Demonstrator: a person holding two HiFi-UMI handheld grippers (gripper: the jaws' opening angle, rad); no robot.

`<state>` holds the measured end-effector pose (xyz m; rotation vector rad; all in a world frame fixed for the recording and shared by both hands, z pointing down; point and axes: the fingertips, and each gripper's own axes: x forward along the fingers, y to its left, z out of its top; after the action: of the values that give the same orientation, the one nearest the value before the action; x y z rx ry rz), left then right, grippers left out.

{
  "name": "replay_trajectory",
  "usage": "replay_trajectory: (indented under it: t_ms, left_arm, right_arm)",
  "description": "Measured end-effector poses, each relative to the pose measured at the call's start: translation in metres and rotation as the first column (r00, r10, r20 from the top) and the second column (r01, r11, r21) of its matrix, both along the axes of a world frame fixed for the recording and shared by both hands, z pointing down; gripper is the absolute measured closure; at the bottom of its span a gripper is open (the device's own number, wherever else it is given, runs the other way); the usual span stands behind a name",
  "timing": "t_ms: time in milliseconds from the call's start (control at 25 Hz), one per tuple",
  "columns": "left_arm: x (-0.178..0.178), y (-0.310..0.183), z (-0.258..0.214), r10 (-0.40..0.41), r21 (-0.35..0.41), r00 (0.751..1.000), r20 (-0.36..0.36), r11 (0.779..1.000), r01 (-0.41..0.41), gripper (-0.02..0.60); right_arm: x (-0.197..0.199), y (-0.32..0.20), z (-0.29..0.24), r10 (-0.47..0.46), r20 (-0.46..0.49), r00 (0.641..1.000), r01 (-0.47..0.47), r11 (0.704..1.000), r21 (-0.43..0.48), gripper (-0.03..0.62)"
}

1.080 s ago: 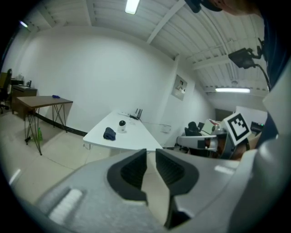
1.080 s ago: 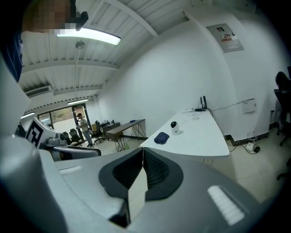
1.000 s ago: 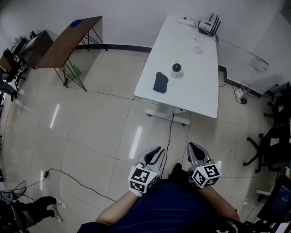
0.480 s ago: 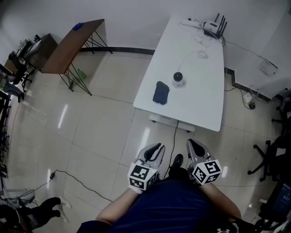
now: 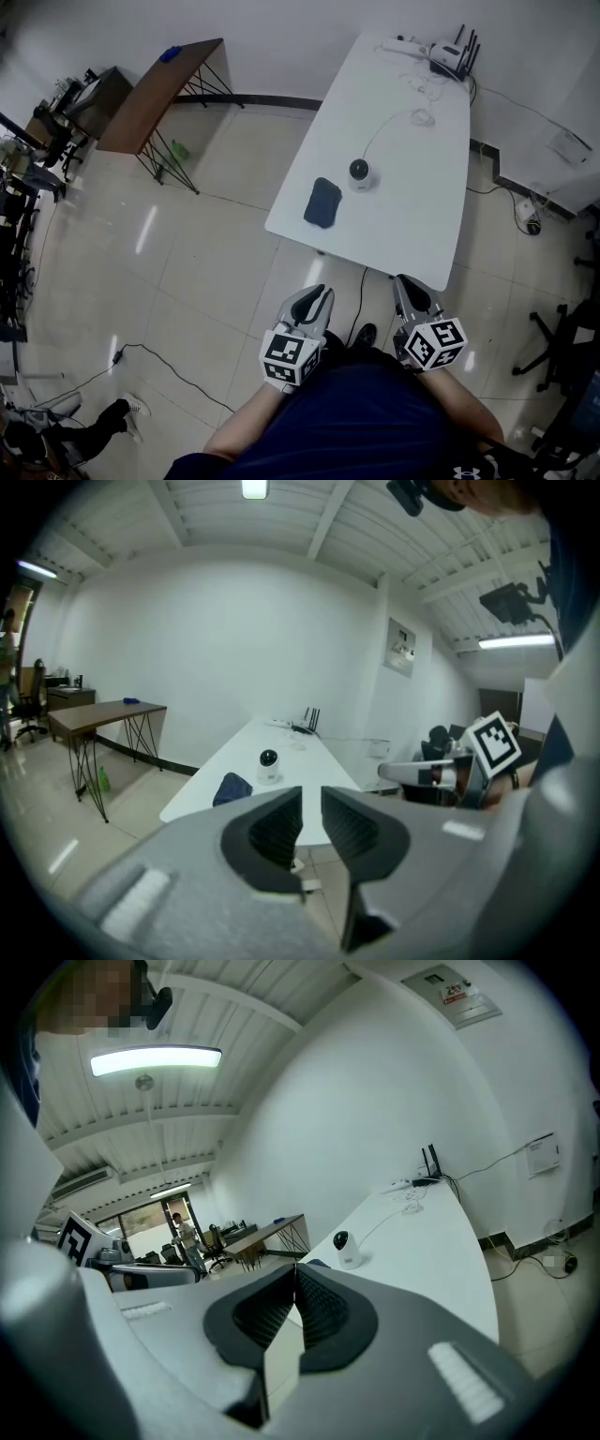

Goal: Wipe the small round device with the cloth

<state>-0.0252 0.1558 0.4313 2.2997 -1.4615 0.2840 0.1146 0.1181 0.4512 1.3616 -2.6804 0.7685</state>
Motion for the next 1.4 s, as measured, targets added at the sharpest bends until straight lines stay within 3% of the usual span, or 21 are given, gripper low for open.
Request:
replay_trajectory:
  t_ms: [360, 640, 840, 1200, 1400]
  left_arm:
    - [-0.007, -0.035, 0.019, -0.028, 0.004, 1.000, 0.012, 1.000, 0.028, 0.518]
    - [-0.008, -0.090, 0.022, 0.041, -0.039, 0.998, -0.041, 0.998, -0.042, 0.518]
    - [-0.030, -0.130, 0.021, 0.072, -0.010, 0.996, -0.043, 0.997, -0.073, 0.518]
    - [-0.055, -0.191, 0.066, 0.066, -0.084, 0.995, 0.075, 0.995, -0.060, 0.439]
    - [-0.051, -0.218, 0.094, 0.053, -0.146, 0.991, 0.126, 0.989, -0.035, 0.437]
  right_arm:
    - [-0.003, -0.034, 0.013, -0.017, -0.001, 1.000, 0.017, 0.999, -0.038, 0.582]
    - [-0.013, -0.084, 0.011, 0.018, -0.039, 0.999, -0.019, 0.999, -0.035, 0.582]
    - [-0.036, -0.112, 0.004, 0.040, -0.071, 0.997, -0.043, 0.999, -0.032, 0.582]
    - [-0.059, -0.141, 0.014, 0.042, -0.122, 0.992, -0.050, 0.997, -0.063, 0.582]
    - [-0.061, -0.167, 0.019, 0.012, -0.133, 0.991, -0.021, 0.998, -0.061, 0.582]
